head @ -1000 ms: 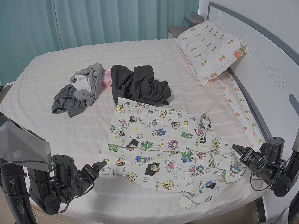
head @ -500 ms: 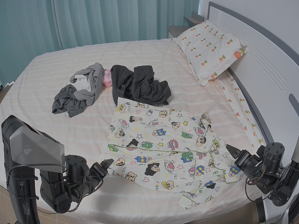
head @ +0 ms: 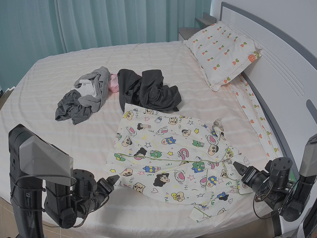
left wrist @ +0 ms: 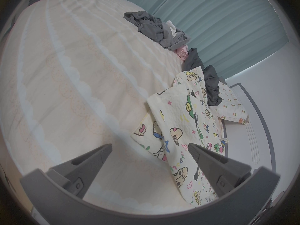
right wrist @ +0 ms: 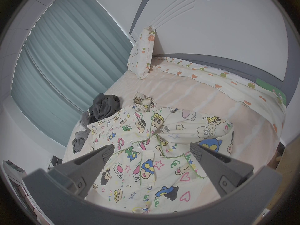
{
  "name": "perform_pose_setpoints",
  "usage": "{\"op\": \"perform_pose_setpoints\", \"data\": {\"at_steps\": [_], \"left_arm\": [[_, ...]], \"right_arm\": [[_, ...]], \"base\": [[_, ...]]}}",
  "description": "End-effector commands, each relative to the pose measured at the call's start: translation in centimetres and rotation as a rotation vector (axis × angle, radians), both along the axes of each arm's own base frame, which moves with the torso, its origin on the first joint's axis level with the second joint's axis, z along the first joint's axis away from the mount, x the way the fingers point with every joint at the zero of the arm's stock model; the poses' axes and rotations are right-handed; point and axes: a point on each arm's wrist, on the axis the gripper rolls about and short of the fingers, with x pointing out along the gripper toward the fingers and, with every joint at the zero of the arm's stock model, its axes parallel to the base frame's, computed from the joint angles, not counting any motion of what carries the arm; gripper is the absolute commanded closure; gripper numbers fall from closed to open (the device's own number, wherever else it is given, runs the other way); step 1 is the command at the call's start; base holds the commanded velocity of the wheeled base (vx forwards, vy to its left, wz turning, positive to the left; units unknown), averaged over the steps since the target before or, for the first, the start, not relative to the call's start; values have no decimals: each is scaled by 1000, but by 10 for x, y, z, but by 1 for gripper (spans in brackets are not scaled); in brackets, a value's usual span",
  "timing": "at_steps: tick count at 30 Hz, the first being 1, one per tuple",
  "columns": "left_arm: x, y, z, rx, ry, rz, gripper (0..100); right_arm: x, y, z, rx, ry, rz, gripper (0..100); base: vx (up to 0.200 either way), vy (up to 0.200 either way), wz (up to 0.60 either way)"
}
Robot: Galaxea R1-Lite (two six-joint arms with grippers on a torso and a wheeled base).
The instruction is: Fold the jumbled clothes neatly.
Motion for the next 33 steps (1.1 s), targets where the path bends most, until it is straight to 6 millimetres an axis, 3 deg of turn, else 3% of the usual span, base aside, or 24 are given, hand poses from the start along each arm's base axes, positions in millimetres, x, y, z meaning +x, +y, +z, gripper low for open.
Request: {"op": "perform_pose_setpoints", "data": {"at_steps": [1,13,14,23,33], "left_arm": [[3,-3,-2,1,-8,-7,0],[28,-12,-9,-13,-71,-2,0],[28,-13,-9,-13,-71,0,100],[26,-8,-11,58,-80,63,100],[-8,3,13,141,-59,-31,100]], "right_arm": [[-3,1,-7,-17,30,7,0],[-4,3,-4,-14,16,14,0],[-5,4,-5,-17,18,13,0],[-5,5,-4,-18,16,15,0],[-5,4,-4,-19,12,6,0]], "base": [[0,0,0],[0,0,0],[0,0,0],[0,0,0],[0,0,0]]}}
